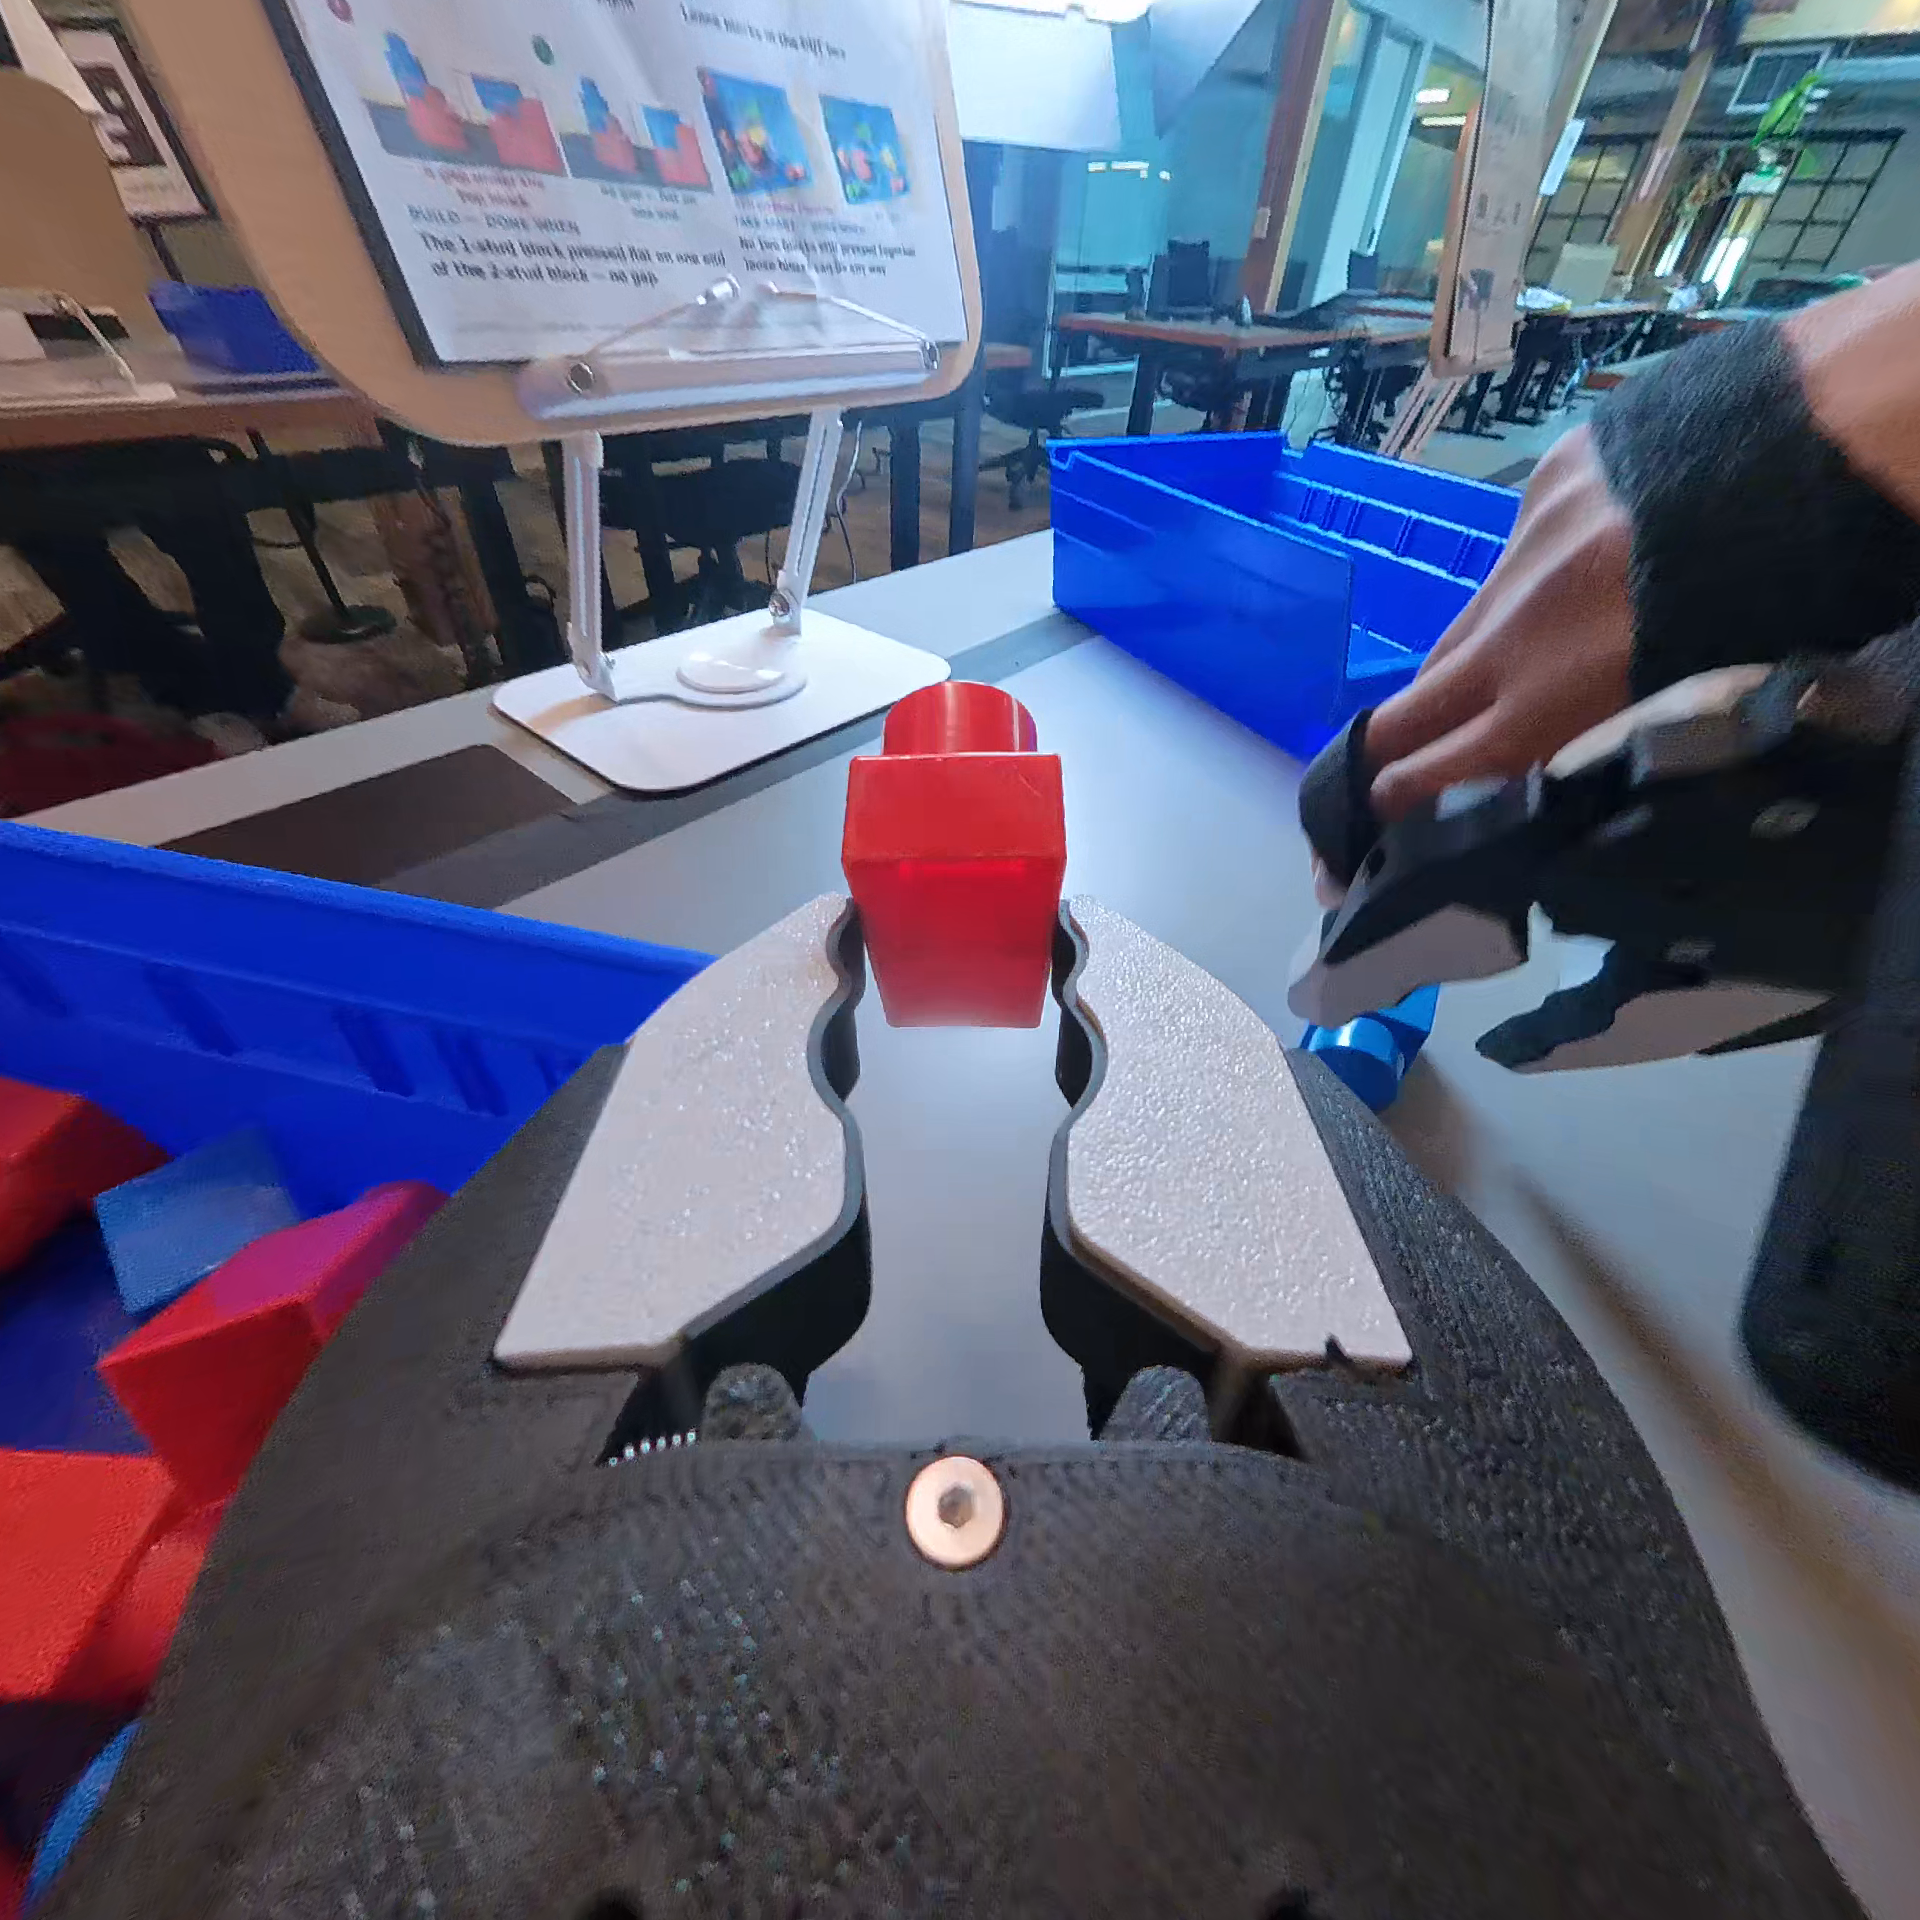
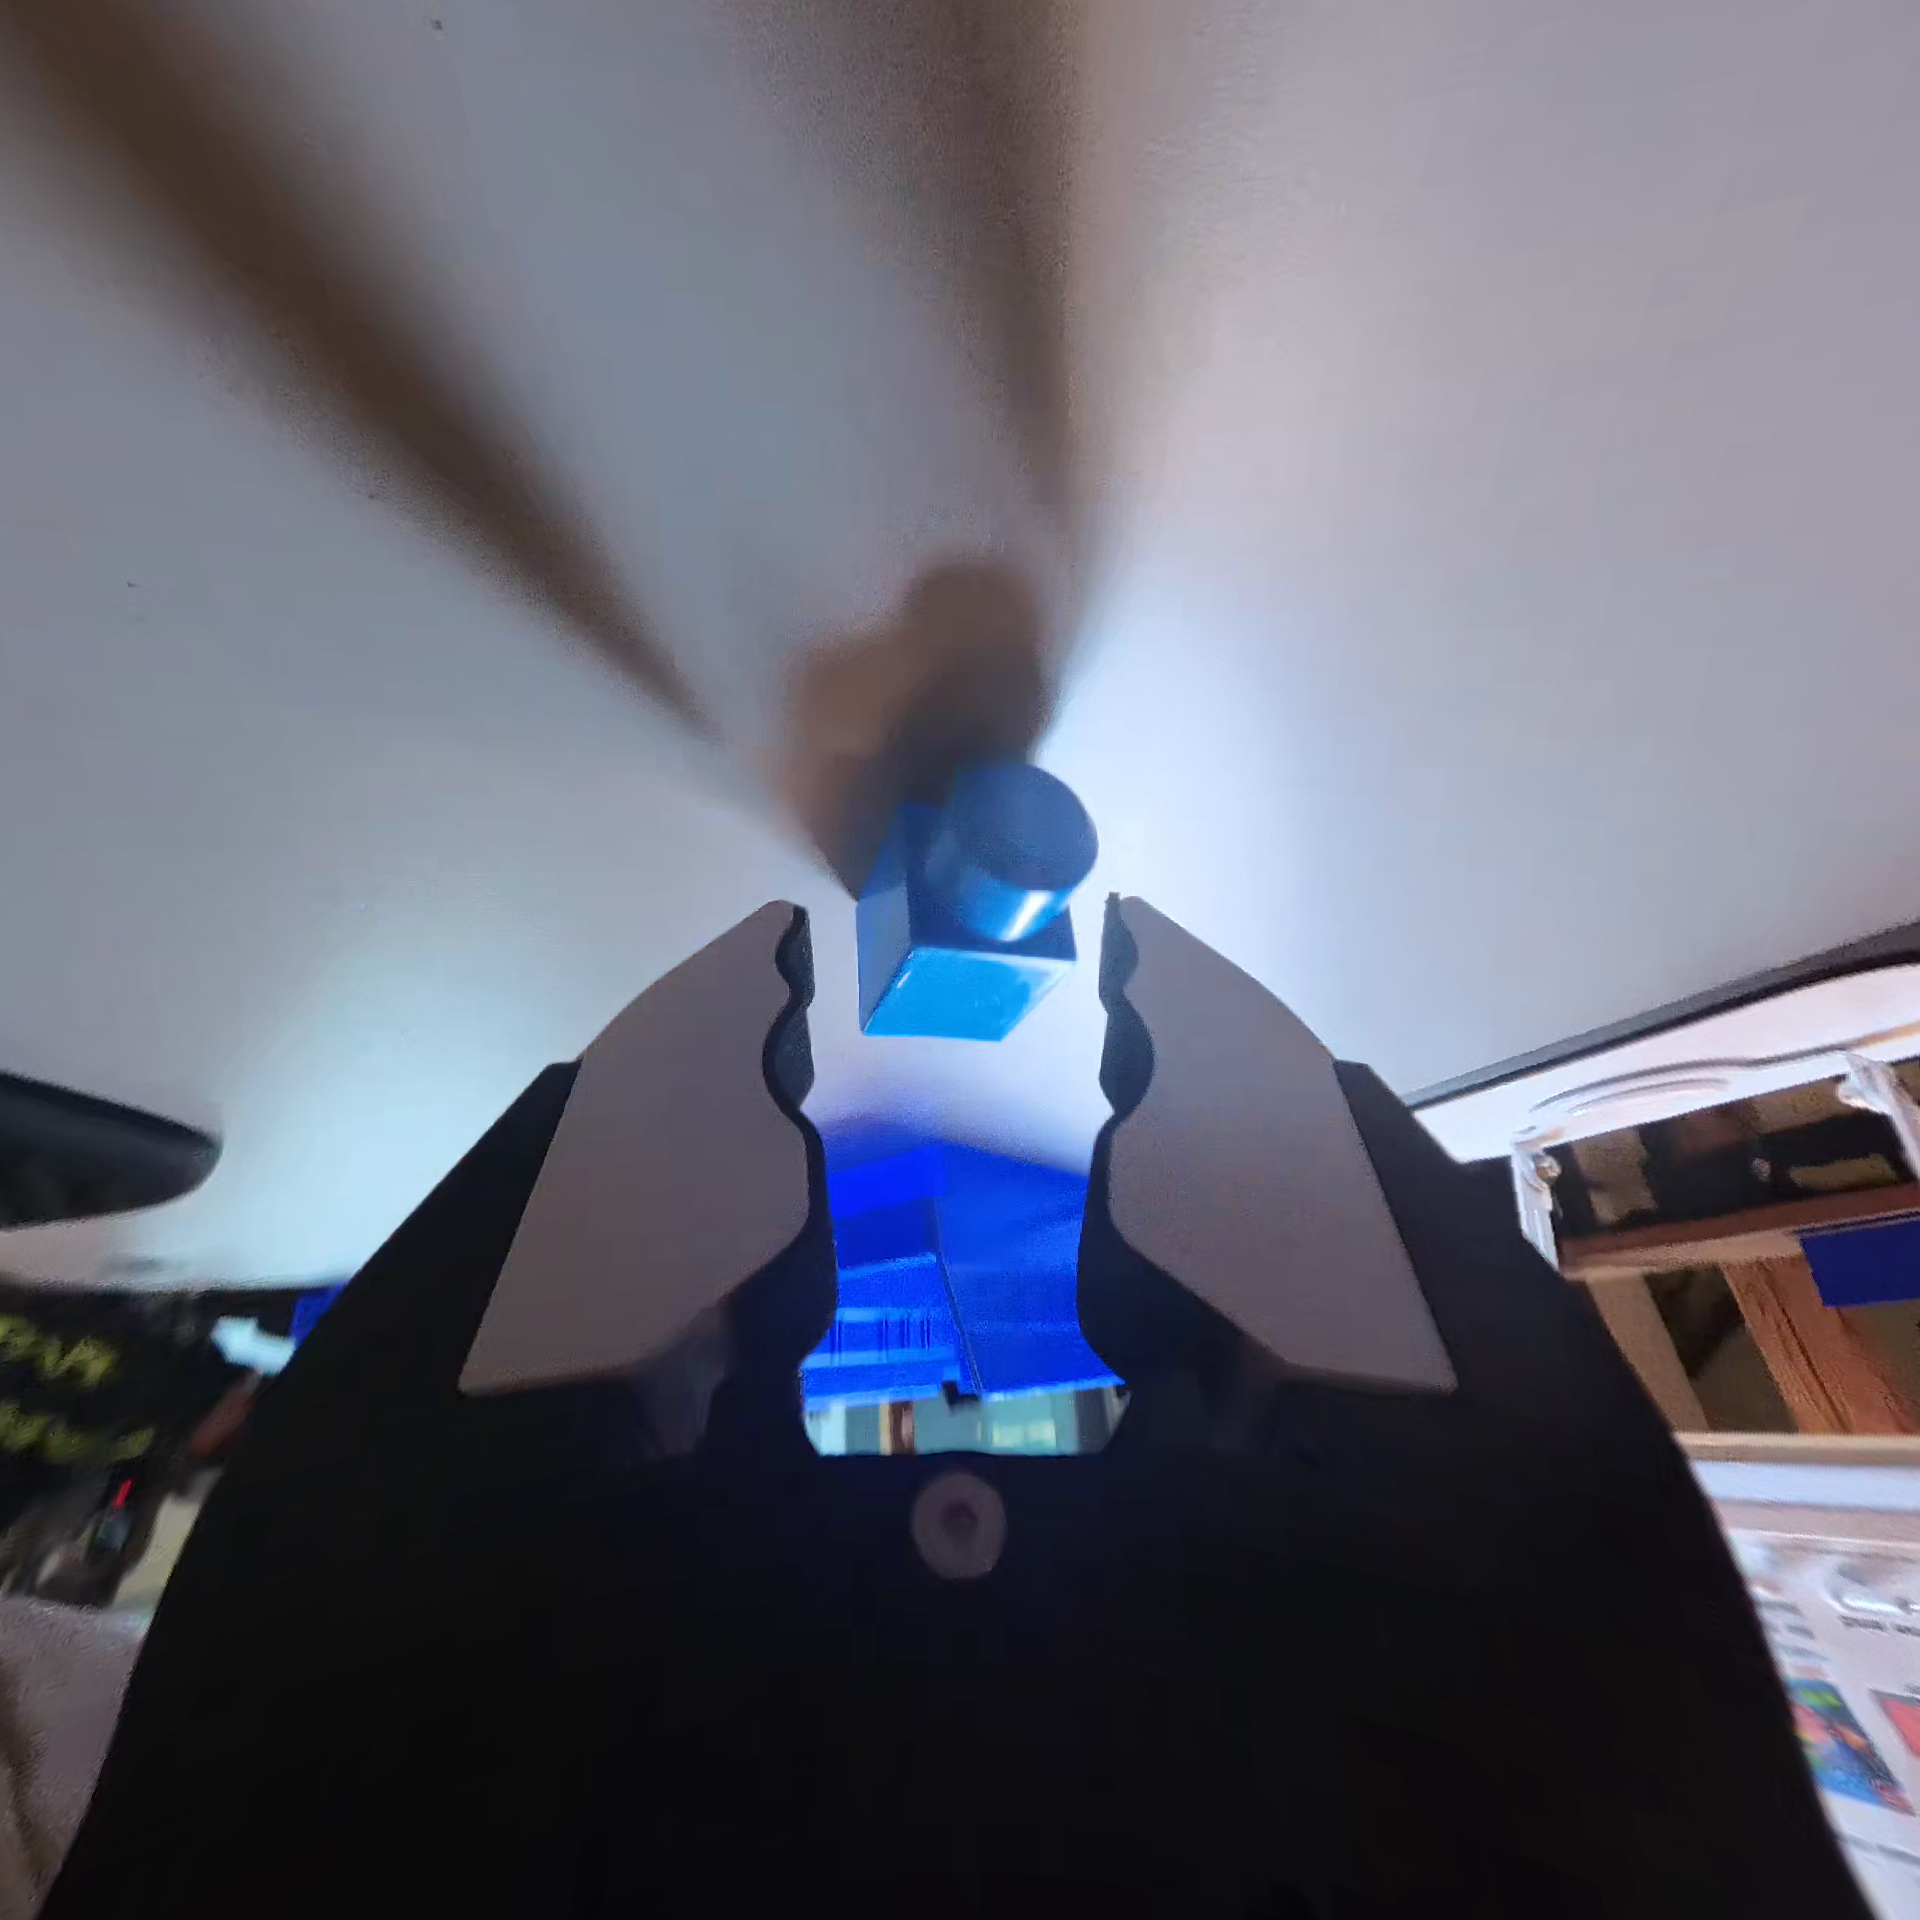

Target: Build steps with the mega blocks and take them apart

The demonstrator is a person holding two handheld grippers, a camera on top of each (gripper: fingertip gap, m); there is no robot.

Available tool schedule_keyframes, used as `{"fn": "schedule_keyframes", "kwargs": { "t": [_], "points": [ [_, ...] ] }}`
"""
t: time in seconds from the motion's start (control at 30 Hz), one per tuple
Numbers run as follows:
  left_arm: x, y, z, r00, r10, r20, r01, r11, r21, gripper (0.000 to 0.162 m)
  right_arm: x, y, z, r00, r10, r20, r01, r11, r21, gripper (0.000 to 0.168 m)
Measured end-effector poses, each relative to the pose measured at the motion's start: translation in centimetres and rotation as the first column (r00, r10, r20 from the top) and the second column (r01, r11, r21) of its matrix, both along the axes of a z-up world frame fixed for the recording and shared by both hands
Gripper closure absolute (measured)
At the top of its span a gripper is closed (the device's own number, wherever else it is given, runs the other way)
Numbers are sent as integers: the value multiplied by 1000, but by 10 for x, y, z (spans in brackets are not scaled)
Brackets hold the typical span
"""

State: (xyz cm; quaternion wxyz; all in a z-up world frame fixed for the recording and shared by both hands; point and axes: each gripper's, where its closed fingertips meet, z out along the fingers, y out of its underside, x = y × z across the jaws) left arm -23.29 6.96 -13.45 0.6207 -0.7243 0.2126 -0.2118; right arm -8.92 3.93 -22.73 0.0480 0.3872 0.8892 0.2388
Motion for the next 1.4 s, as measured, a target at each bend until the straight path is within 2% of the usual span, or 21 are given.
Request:
{"fn": "schedule_keyframes", "kwargs": {
  "t": [0.07,0.13,0.23,0.27,0.33,0.4,0.47,0.53,0.57,0.67,0.7,0.77,0.87,0.97,1.17,1.27,1.4],
  "points": [
    [-4,0,4,1000,10,9,-10,1000,19,127,2,3,-9,993,-19,120,14,999,41,115],
    [-6,0,4,1000,15,11,-15,1000,22,127,4,10,-16,980,-40,195,23,996,88,129],
    [-5,1,2,1000,12,3,-13,1000,18,127,5,13,-16,980,-65,190,50,995,86,132],
    [-3,0,3,1000,8,2,-8,1000,19,127,3,9,-12,989,-76,129,73,997,27,132],
    [1,-2,6,1000,-12,9,12,1000,29,127,-9,-2,6,991,-100,-90,87,986,-143,132],
    [12,-9,11,997,-71,39,70,997,46,127,-24,-14,37,909,-177,-376,43,940,-339,132],
    [27,-17,19,986,-148,75,143,987,71,127,-28,-24,76,738,-308,-600,-55,860,-508,133],
    [47,-28,25,968,-228,100,220,972,87,127,-22,-34,116,498,-460,-735,-208,760,-616,133],
    [58,-34,29,956,-271,114,260,960,99,127,-14,-38,134,369,-548,-751,-285,702,-653,133],
    [95,-56,40,904,-399,154,384,916,118,127,15,-33,185,-54,-756,-652,-487,590,-644,133],
    [107,-62,43,889,-429,161,415,902,117,127,27,-30,197,-164,-804,-572,-535,560,-633,133],
    [131,-75,46,859,-484,165,473,875,102,127,47,-26,208,-293,-857,-425,-603,510,-614,133],
    [162,-89,40,832,-535,150,532,845,62,127,55,-36,208,-335,-879,-339,-657,476,-585,133],
    [178,-100,36,796,-579,177,582,812,40,127,41,-49,188,-310,-864,-397,-623,500,-601,133],
    [178,-101,27,778,-588,222,600,800,14,128,36,-52,169,-239,-882,-405,-595,463,-657,133],
    [180,-102,30,744,-596,302,621,784,18,128,37,-51,169,-248,-905,-346,-631,422,-651,133],
    [179,-99,29,750,-572,333,603,798,12,128,34,-51,163,-283,-898,-337,-626,439,-645,132]
  ]
}}
